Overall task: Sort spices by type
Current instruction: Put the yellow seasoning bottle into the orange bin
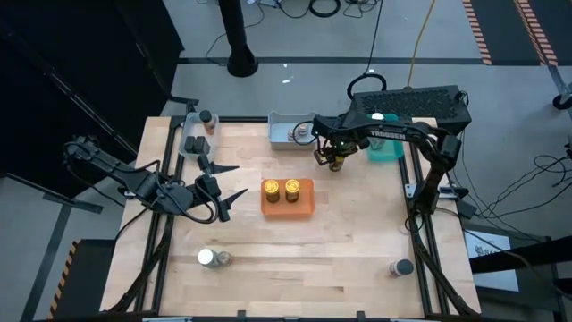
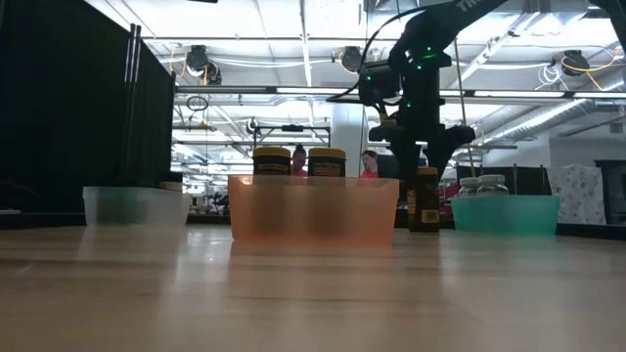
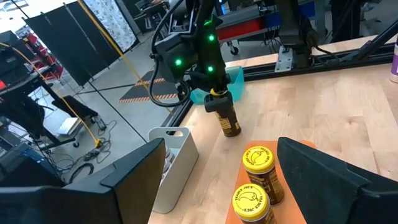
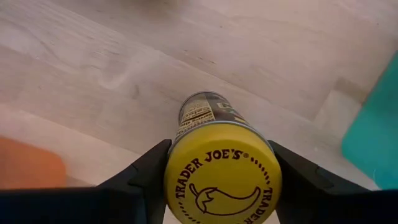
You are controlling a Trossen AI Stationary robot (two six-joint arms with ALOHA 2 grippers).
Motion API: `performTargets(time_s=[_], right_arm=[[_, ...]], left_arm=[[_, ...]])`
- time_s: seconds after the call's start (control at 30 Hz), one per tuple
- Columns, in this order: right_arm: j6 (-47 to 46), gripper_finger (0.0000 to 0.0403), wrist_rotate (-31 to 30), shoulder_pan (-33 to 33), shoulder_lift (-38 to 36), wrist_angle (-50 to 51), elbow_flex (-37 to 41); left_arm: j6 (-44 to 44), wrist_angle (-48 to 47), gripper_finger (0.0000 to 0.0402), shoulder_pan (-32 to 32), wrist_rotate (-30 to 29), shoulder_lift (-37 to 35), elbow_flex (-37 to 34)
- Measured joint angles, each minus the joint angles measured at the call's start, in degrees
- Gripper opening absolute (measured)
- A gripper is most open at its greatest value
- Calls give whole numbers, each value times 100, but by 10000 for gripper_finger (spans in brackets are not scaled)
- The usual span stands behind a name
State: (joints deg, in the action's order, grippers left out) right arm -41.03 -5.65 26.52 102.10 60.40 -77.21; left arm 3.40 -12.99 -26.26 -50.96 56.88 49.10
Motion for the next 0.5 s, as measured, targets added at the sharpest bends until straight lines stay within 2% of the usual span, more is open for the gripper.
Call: performTargets(time_s=[0.23,0.37,0.5], right_arm=[[253,197,65,0,-36,280,-71],[383,197,68,-201,-344,1207,-623],[352,197,35,-767,-715,1745,-1355]], left_arm=[[2,-2,315,0,0,0,0],[4,-3,315,0,1,0,0],[42,-2,315,0,0,0,0]])
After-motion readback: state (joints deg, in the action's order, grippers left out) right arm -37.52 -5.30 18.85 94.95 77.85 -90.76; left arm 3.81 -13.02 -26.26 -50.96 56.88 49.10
